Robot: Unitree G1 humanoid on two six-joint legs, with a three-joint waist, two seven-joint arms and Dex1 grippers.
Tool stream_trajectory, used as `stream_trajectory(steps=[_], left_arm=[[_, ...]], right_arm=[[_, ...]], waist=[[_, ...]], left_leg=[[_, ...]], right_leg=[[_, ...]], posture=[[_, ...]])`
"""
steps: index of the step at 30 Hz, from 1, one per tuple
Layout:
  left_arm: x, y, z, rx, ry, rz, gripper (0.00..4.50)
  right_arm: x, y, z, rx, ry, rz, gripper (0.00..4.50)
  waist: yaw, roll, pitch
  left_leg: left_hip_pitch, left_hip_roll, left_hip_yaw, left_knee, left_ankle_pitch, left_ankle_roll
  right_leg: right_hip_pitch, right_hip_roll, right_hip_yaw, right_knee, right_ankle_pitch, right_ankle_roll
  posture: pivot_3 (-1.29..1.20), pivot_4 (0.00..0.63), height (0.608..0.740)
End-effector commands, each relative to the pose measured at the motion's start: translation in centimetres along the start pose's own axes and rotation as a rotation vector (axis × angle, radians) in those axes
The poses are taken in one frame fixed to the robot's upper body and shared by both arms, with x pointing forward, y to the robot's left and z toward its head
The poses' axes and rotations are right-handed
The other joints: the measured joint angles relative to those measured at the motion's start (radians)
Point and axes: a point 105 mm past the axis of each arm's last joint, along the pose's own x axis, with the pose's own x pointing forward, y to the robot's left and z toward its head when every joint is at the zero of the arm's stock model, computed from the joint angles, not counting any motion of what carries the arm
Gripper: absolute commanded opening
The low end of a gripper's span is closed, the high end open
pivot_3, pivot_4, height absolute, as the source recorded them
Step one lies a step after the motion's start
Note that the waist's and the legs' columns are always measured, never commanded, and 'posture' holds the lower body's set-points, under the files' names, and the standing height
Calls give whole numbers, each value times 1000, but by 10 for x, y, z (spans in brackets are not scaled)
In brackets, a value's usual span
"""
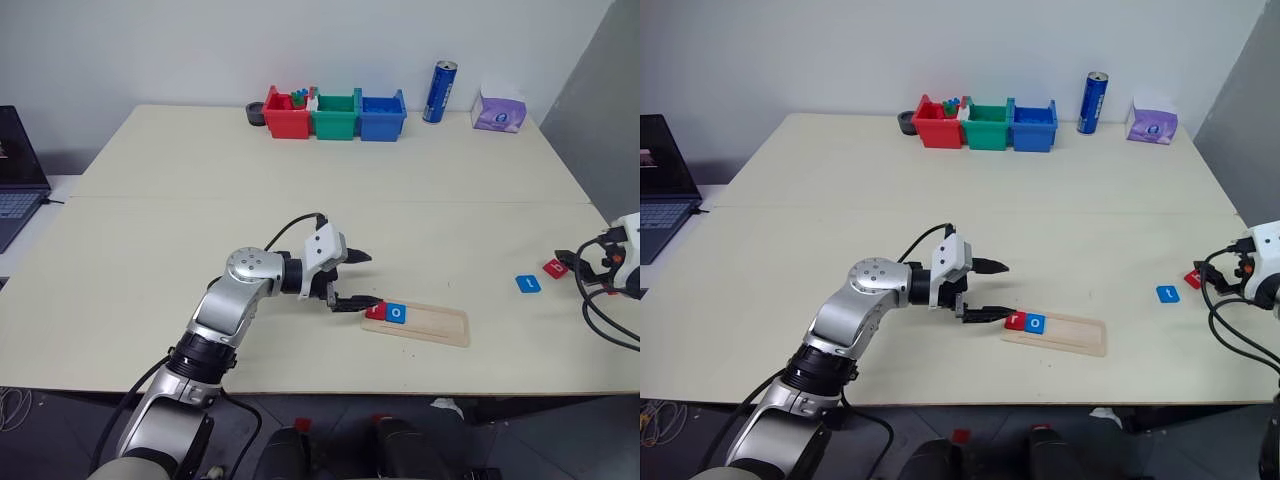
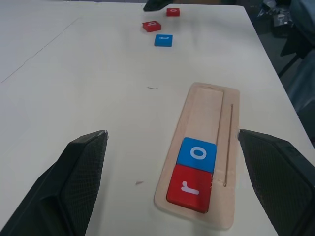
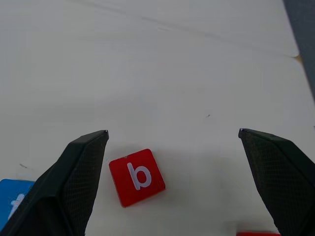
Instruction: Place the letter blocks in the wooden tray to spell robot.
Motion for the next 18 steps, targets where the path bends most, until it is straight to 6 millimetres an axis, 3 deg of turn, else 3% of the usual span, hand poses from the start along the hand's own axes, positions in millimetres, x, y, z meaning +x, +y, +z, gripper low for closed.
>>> stream_trajectory(steps=[1, 12, 18], left_arm=[[-2, -5, 15, 24, -40, -29, 4453], [-11, -10, 15, 16, -19, -53, 4453], [-16, -7, 13, 7, -12, -43, 4453]], right_arm=[[-2, -12, 1, -5, 21, -22, 4500], [4, -5, -24, 112, 88, 13, 4500], [6, 0, -19, 112, 51, 36, 4500]], waist=[[1, 0, 0], [0, 0, 0], [0, 1, 0]], left_leg=[[0, 0, 0, 0, 0, 0], [-1, 0, 0, 0, 0, 0], [-1, 0, 0, 0, 0, 0]], right_leg=[[0, 0, 0, 0, 0, 0], [0, -2, 0, 0, 0, 0], [0, -2, 0, 0, 0, 0]], posture=[[0, 150, 740], [0, 150, 740], [0, 150, 740]])
